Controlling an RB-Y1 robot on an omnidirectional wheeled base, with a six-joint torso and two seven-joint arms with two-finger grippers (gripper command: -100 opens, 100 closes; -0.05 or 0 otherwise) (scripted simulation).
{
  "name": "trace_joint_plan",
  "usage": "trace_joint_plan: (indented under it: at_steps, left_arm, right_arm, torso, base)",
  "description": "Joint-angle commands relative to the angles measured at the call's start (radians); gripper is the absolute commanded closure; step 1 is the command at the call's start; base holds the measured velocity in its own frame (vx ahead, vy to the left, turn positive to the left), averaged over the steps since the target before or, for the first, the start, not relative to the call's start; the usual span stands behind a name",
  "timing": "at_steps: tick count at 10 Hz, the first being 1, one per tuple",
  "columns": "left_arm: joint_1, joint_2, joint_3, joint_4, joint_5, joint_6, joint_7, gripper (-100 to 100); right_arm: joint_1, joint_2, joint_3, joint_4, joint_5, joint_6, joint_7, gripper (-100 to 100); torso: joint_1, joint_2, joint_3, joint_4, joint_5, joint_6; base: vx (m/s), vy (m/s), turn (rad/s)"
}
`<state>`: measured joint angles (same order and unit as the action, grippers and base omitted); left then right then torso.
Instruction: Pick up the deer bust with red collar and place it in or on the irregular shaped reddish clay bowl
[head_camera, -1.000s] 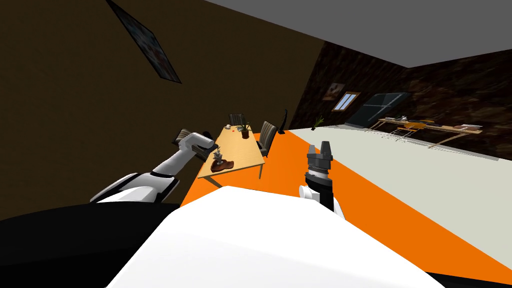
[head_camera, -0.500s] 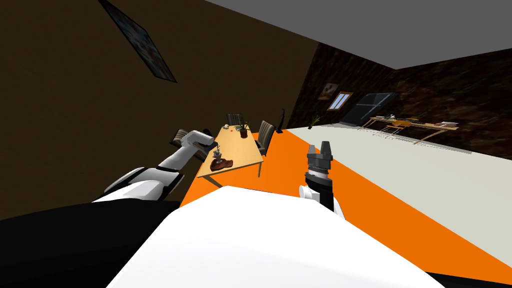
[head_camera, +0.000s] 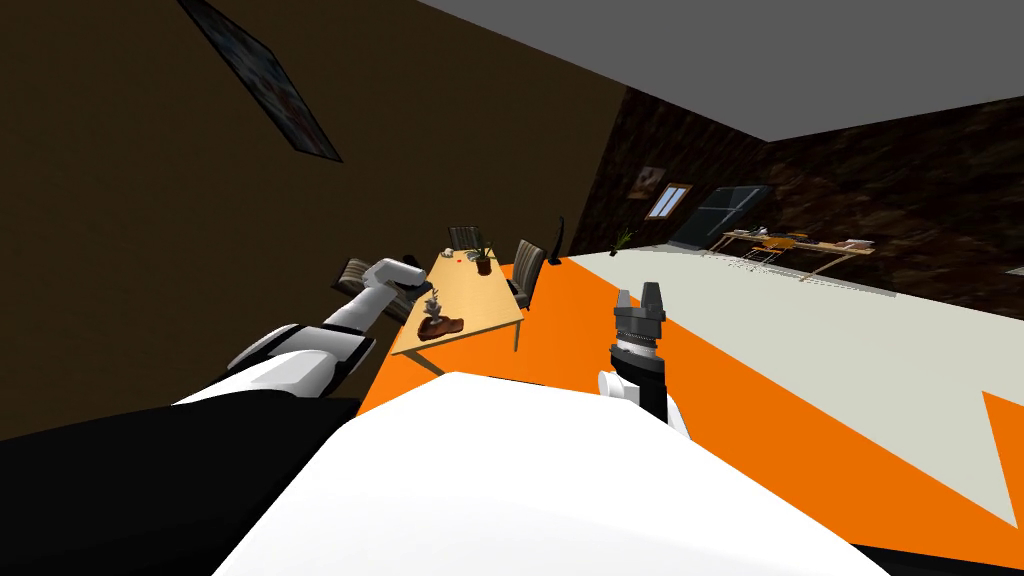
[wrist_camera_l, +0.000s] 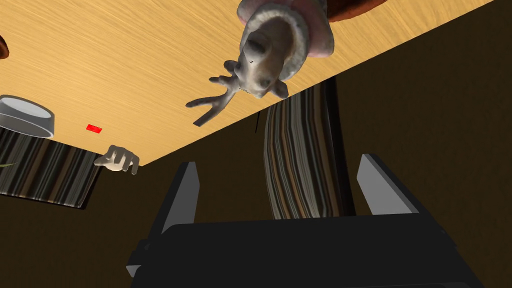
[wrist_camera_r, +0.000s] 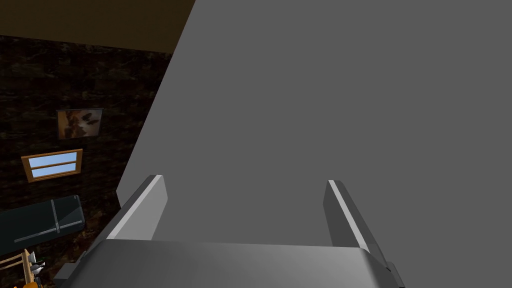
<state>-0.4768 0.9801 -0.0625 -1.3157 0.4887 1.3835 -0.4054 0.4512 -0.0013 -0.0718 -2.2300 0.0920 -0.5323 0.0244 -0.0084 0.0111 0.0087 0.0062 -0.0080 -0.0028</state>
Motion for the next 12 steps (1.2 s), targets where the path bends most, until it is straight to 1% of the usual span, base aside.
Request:
trace_joint_plan:
  at_steps: [1, 2, 3, 4, 5, 7, 8, 9, 10, 11, 12]
  left_arm:
    - [-0.010, 0.003, 0.002, 0.050, 0.002, 0.006, 0.001, -100]
    - [-0.010, 0.003, 0.002, 0.067, 0.002, 0.006, 0.001, -100]
    - [-0.065, -0.001, -0.016, 0.115, -0.007, -0.041, -0.051, -100]
    - [-0.091, -0.001, -0.016, 0.144, -0.007, -0.041, -0.051, -100]
    - [-0.114, -0.001, -0.016, 0.172, -0.007, -0.041, -0.051, -100]
    - [-0.114, -0.001, -0.016, 0.225, -0.007, -0.041, -0.051, -100]
    - [-0.114, -0.001, -0.016, 0.242, -0.007, -0.041, -0.051, -100]
    - [-0.173, -0.005, -0.035, 0.290, -0.015, -0.088, -0.103, -100]
    - [-0.202, -0.005, -0.035, 0.321, -0.015, -0.088, -0.103, -100]
    - [-0.218, -0.005, -0.035, 0.358, -0.015, -0.088, -0.103, -100]
    - [-0.218, -0.005, -0.035, 0.393, -0.015, -0.088, -0.103, -100]
  right_arm:
    - [0.000, 0.000, 0.000, 0.000, 0.000, 0.000, 0.000, 0]
    - [0.000, 0.000, 0.000, 0.000, 0.000, 0.000, 0.000, 0]
    - [0.000, 0.000, 0.000, 0.000, 0.000, 0.000, 0.000, 0]
    - [0.000, 0.000, 0.000, 0.000, 0.000, 0.000, 0.000, 0]
    - [0.000, 0.000, 0.000, 0.000, 0.000, 0.000, 0.000, 0]
    - [0.000, 0.000, 0.000, 0.000, 0.000, 0.000, 0.000, 0]
    - [0.000, 0.000, 0.000, 0.000, 0.000, 0.000, 0.000, 0]
    - [0.000, 0.000, 0.000, 0.000, 0.000, 0.000, 0.000, 0]
    - [0.000, 0.000, 0.000, 0.000, 0.000, 0.000, 0.000, 0]
    - [0.000, 0.000, 0.000, 0.000, 0.000, 0.000, 0.000, 0]
    - [0.000, 0.000, 0.000, 0.000, 0.000, 0.000, 0.000, 0]
  torso:
    - [0.000, 0.000, 0.000, 0.000, 0.000, 0.000]
    - [0.001, -0.002, -0.001, -0.001, 0.000, 0.000]
    - [0.002, -0.004, -0.003, -0.001, 0.001, 0.000]
    - [0.000, -0.001, -0.001, -0.001, 0.000, 0.002]
    - [0.000, 0.002, 0.001, 0.000, 0.000, 0.000]
    - [0.001, -0.003, -0.001, -0.001, 0.000, 0.000]
    - [0.002, -0.004, -0.003, -0.001, 0.001, 0.000]
    - [0.002, -0.006, -0.003, -0.001, 0.001, 0.000]
    - [-0.001, 0.000, -0.001, -0.001, 0.000, 0.002]
    - [-0.001, 0.002, 0.001, 0.001, 0.000, 0.000]
    - [0.001, 0.000, 0.000, 0.000, 0.000, 0.000]
  base:
    - [-0.017, -0.005, 0.017]
    - [0.006, 0.004, 0.006]
    - [-0.095, -0.024, -0.282]
    - [-0.130, -0.017, -0.109]
    - [-0.066, -0.010, 0.056]
    - [-0.001, -0.004, 0.010]
    - [0.014, 0.000, -0.001]
    - [-0.113, -0.034, -0.277]
    - [-0.138, -0.034, -0.114]
    - [-0.057, -0.013, 0.062]
    - [-0.004, 0.000, 0.027]
